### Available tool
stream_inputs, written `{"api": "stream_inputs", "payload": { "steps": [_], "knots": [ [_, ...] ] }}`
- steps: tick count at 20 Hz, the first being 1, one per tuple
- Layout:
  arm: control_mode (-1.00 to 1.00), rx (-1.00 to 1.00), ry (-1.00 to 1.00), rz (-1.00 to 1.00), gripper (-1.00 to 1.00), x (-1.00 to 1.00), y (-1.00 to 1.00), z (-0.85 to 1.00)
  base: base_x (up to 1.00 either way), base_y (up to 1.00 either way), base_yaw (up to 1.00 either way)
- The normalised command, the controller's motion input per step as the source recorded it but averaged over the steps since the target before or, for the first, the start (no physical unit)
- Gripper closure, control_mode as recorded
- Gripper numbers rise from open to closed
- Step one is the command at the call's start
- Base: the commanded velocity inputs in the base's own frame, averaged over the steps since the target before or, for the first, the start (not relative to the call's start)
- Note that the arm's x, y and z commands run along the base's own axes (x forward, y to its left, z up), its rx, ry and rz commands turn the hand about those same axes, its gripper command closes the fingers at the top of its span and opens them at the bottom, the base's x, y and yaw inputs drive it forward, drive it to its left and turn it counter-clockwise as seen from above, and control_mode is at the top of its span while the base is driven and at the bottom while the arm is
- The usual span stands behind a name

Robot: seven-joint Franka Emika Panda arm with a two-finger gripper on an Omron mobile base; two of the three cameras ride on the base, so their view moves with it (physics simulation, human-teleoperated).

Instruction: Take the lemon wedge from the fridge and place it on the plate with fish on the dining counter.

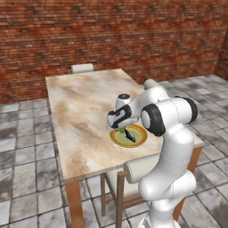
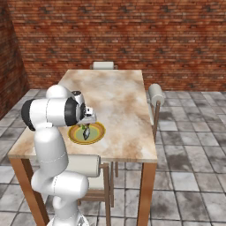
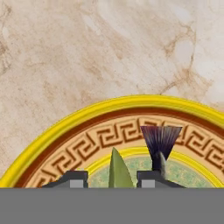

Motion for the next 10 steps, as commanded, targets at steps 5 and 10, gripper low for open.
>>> {"api": "stream_inputs", "payload": {
  "steps": [5,10],
  "knots": [
    [-1.0,-0.01,-0.14,0.0,-1.0,-0.21,0.0,0.55,0.0,0.0,0.0],
    [-1.0,-0.05,-0.29,-0.01,-1.0,-0.59,0.01,0.63,0.0,0.0,0.0]
  ]
}}
